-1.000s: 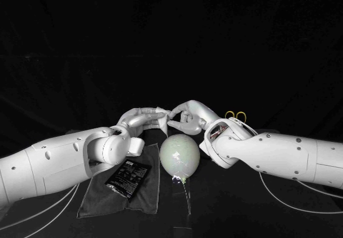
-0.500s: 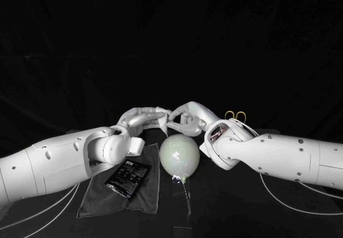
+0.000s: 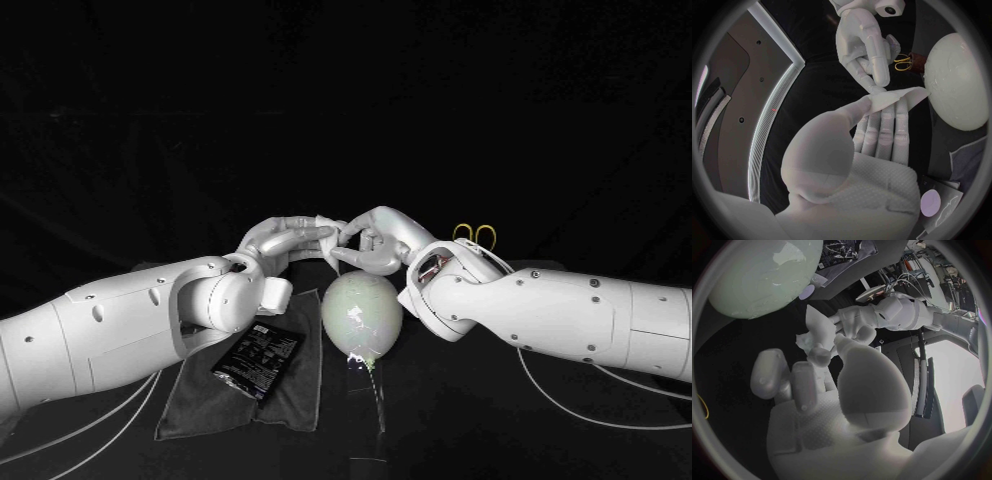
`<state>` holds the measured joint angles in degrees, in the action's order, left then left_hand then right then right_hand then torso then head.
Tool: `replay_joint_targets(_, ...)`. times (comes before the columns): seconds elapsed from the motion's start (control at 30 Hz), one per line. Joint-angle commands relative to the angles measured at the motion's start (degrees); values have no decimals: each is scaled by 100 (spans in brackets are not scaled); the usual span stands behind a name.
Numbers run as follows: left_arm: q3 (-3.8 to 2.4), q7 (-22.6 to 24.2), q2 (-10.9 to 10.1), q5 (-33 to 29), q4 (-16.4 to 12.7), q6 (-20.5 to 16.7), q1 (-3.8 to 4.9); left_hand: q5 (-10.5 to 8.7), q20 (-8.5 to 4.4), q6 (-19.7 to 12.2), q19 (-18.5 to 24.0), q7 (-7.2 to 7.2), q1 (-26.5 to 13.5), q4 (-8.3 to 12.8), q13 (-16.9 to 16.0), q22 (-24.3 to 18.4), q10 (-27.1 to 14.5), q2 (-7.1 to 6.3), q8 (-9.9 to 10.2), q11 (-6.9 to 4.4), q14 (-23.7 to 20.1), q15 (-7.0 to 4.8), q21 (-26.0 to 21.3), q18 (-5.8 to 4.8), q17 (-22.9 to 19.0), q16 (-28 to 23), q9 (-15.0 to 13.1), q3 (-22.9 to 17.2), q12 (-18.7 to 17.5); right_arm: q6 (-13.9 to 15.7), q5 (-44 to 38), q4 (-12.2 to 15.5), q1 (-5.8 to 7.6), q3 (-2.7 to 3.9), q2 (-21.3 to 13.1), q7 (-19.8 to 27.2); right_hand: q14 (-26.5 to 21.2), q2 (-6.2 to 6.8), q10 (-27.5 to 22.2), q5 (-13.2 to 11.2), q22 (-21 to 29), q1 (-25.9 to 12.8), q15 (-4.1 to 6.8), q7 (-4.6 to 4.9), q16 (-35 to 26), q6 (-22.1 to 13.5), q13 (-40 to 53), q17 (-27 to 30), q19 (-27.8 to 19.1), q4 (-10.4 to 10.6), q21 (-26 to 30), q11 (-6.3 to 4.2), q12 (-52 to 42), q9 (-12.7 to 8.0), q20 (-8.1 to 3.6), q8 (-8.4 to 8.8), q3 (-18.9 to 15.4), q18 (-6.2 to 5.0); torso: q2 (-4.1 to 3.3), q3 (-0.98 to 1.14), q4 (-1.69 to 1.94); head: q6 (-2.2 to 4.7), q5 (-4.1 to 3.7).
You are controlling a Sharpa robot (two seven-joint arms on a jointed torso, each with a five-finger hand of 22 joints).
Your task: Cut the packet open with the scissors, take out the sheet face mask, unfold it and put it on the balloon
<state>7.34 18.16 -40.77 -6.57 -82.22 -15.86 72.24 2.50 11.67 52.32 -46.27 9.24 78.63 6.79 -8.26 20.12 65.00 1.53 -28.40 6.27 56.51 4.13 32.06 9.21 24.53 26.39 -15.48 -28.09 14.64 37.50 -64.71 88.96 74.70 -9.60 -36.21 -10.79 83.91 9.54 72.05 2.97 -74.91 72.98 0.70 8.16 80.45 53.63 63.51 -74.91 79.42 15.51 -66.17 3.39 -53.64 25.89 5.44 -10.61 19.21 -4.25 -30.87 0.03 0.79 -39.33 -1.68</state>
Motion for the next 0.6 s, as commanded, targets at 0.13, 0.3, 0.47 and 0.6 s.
replay_joint_targets(0.13,-8,57,19,78,-23,68,7,32,-13,22,45,25,-9,1,8,2,42,-27,-10,-5,-8,30,-23,75,-10,-42,-1,-40,-22,-122,70,-90,-1,7,69,-146,136,11,-86,8,-792,-77,-30,16,-54,-67,-44,-338,-73,65,103,16,56,-21,18,54,-54,-71,-6,7,-7,-1,15)
replay_joint_targets(0.3,-8,41,18,86,-27,110,7,32,22,-66,111,87,-69,-58,88,-22,-74,-39,70,59,-57,78,-61,73,-48,-111,31,-74,-164,-107,89,-74,-1,7,83,-106,127,15,-106,8,-793,-99,-39,26,-62,-98,-51,-326,-76,86,110,26,54,-36,26,74,-103,-71,1,0,-10,-4,9)
replay_joint_targets(0.47,-8,13,20,88,-36,270,7,33,172,-388,323,258,-316,-320,397,-217,-657,-151,405,308,-363,290,-359,58,-190,-413,173,-218,-716,-137,130,-77,-1,8,83,-86,120,20,-119,8,-789,-108,-42,28,-71,-102,-64,-314,-85,91,130,29,68,-40,28,77,-122,-75,7,0,-8,4,-2)
replay_joint_targets(0.6,-8,-2,21,89,-40,369,7,28,271,-440,367,287,-440,-477,472,-362,-773,-242,528,360,-460,352,-555,81,-269,-566,235,-255,-888,-122,162,-105,-1,8,85,-94,111,23,-140,7,-783,-129,-50,37,-78,-127,-73,-303,-100,99,161,38,68,-52,36,93,-169,-80,2,-1,-5,6,-5)
